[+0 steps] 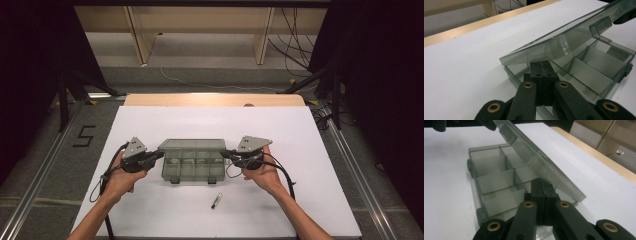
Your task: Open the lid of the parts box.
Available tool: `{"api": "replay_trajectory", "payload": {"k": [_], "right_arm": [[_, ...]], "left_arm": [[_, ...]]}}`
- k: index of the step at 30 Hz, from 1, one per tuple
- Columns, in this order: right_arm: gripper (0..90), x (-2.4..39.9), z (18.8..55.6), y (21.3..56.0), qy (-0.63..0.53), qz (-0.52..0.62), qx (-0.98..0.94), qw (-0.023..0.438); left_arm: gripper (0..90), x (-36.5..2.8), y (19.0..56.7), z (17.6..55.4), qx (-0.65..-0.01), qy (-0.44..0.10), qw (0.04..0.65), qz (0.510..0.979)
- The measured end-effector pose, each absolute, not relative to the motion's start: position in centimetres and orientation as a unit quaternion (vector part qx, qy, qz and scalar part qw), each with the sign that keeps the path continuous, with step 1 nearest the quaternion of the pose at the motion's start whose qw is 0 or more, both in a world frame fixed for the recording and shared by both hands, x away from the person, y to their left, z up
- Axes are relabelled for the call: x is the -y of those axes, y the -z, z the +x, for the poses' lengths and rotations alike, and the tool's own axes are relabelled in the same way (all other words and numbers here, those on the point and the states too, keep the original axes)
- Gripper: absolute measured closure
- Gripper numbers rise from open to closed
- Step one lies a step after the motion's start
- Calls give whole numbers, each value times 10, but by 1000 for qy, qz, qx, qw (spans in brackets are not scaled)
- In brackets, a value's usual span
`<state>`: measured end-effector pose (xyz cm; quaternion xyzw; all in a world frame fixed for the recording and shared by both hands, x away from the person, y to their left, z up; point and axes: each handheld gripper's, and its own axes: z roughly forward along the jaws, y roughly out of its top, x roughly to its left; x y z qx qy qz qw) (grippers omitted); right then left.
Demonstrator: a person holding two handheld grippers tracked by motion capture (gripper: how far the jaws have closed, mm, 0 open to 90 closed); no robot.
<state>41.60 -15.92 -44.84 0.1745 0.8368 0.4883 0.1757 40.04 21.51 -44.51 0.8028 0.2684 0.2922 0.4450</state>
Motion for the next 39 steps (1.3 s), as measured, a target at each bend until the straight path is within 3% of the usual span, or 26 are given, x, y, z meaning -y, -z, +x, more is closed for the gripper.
{"api": "replay_trajectory", "payload": {"k": [22,31,36,39], "right_arm": [[900,156,429,444,-498,184,-817,224],[900,157,428,443,-502,187,-818,208],[841,159,423,440,-497,186,-826,190],[752,162,419,436,-496,196,-826,182]], "left_arm": [[896,-218,440,409,-275,-325,462,778],[895,-217,440,409,-275,-325,464,777],[895,-217,440,409,-273,-322,466,778],[895,-217,440,409,-274,-323,466,777]]}}
